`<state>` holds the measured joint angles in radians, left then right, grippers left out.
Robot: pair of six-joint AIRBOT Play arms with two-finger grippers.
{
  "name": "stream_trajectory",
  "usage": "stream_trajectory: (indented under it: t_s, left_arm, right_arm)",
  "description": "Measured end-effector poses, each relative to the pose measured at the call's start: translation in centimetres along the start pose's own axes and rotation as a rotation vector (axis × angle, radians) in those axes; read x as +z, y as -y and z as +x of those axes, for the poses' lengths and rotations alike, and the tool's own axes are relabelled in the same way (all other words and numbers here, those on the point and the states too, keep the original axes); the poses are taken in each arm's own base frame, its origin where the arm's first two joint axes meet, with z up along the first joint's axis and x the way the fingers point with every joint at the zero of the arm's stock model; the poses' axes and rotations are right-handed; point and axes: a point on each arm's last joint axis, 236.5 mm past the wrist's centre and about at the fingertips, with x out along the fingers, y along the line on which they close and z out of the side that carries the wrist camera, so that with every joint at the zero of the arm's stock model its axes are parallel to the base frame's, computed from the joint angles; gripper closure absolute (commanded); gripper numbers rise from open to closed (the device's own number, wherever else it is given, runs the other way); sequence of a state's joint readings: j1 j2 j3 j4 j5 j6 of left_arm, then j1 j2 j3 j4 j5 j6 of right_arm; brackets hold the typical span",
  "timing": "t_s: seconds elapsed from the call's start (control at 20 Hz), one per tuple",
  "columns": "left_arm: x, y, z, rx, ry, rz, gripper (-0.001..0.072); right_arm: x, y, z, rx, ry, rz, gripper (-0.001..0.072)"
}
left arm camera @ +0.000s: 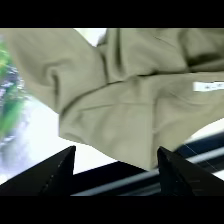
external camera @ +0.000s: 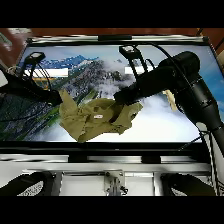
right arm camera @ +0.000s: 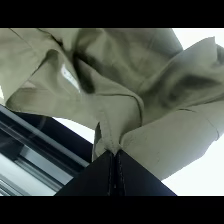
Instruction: Fold the shirts.
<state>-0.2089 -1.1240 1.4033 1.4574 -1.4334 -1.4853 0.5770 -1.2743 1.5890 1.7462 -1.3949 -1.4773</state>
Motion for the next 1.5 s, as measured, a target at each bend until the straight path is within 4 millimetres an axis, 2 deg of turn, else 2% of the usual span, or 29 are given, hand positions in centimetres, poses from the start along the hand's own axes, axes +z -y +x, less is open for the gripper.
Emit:
stream_trajectory:
  t_s: [0.05,0.1,0.2,0.3,0.35,0.4,0.45,0.55,0.65,0.75,0.9,1.05,1.1,1.25,1.5]
  left_arm:
    - [0.5,-2.0,-0.8,0.057,0.022,-0.004,0.0121]
    - [0.9,-4.4,-1.7,0.124,0.038,-0.011,0.0193]
    - [0.8,-10.0,-3.6,0.256,0.062,-0.073,0.0206]
    - [-0.2,-16.0,-4.7,0.348,0.081,-0.194,0.0059]
    - [-1.0,-19.0,-5.0,0.379,0.094,-0.27,0.0059]
    - [-1.9,-21.5,-4.9,0.385,0.101,-0.342,0.0066]
    - [-2.9,-23.8,-4.6,0.378,0.105,-0.418,0.0123]
    - [-5.3,-27.7,-3.5,0.351,0.096,-0.546,0.0133]
    - [-8.1,-30.7,-2.2,0.328,0.06,-0.623,0.0142]
    - [-10.2,-32.7,-0.8,0.306,0.024,-0.645,0.0142]
    - [-11.5,-34.1,1.4,0.273,-0.02,-0.596,0.0136]
    - [-12.5,-35.3,3.4,0.272,-0.07,-0.511,0.0134]
    - [-12.8,-35.7,4.0,0.273,-0.08,-0.488,0.0077]
    - [-13.7,-36.7,5.9,0.273,-0.12,-0.432,0.0041]
    - [-14.4,-37.8,8.7,0.264,-0.154,-0.366,0.0041]
  right_arm:
    - [0.0,0.0,0.0,0.001,-0.002,0.002,0.0641]
    - [-0.1,0.0,0.1,0.001,-0.007,0.007,0.0642]
    - [-0.3,0.0,0.1,0.002,-0.016,0.021,0.0642]
    - [-0.6,-0.1,0.2,0.007,-0.03,0.031,0.0642]
    - [-0.7,-0.2,0.2,0.01,-0.034,0.038,0.0642]
    - [-0.9,-0.3,0.2,0.014,-0.043,0.041,0.0642]
    - [-1.2,-0.4,0.2,0.017,-0.054,0.045,0.0642]
    - [-1.7,-0.5,0.1,0.019,-0.076,0.049,0.0642]
    - [-2.2,-0.5,0.1,0.02,-0.098,0.05,0.0642]
    - [-2.5,-0.5,0.1,0.018,-0.109,0.05,0.0642]
    - [-2.5,-0.4,0.2,0.014,-0.109,0.051,0.0641]
    - [-2.4,-0.3,0.4,0.013,-0.112,0.055,0.0642]
    - [-2.4,-0.3,0.5,0.012,-0.113,0.055,0.0641]
    - [-2.2,-0.2,0.8,0.011,-0.111,0.056,0.0642]
    - [-2.1,-0.1,1.5,0.01,-0.116,0.059,0.0641]
